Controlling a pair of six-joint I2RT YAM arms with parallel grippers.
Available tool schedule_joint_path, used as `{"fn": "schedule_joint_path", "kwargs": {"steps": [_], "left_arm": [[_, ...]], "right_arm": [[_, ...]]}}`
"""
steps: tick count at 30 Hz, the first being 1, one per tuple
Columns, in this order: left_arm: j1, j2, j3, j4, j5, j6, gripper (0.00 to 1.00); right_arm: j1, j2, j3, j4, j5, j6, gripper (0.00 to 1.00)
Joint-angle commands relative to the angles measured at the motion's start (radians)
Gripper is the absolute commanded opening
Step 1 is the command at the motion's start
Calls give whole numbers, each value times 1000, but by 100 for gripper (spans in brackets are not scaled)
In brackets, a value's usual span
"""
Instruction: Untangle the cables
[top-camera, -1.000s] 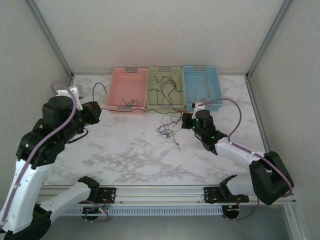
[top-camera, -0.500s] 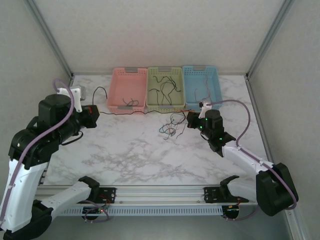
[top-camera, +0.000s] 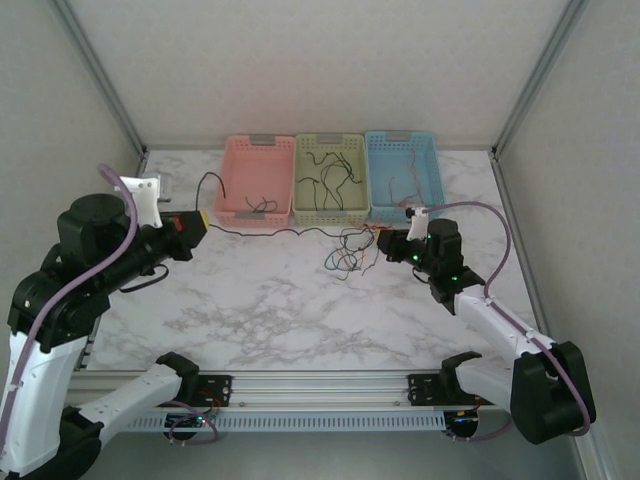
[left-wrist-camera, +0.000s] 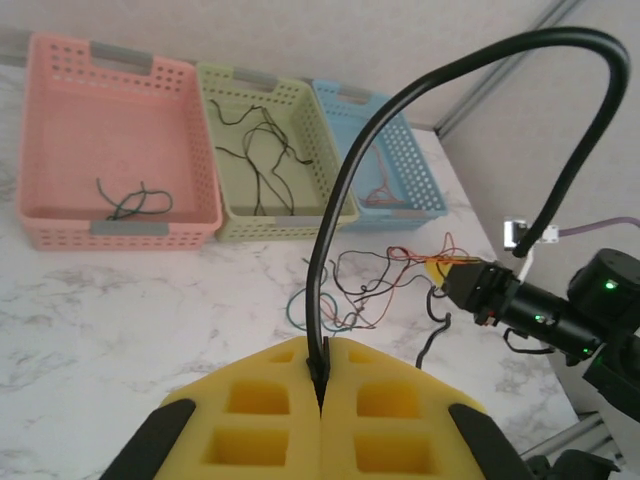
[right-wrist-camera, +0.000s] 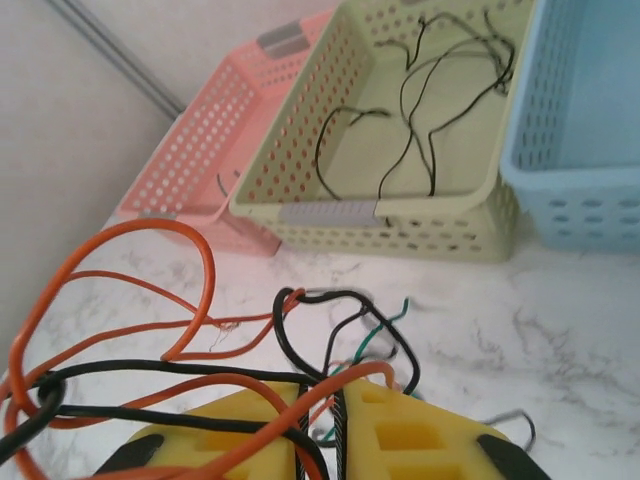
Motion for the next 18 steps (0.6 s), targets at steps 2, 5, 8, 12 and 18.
{"fn": "schedule_joint_path", "kwargs": {"steps": [2, 5, 8, 12, 18], "left_arm": [[10, 11, -35, 88, 101, -15, 0], [10, 20, -64, 116, 102, -28, 0], [9, 38, -87, 110, 36, -27, 0], [8, 86, -107, 35, -123, -3, 0], [5, 120, -149, -33, -140, 49, 0]], "right_arm": [[9, -22, 53, -59, -75, -13, 9], [48, -26, 72, -80, -82, -35, 0], [100, -42, 95, -109, -81, -72, 0], [132, -77, 121, -185, 56, -90, 0], [133, -50, 190, -316, 242, -107, 0]]}}
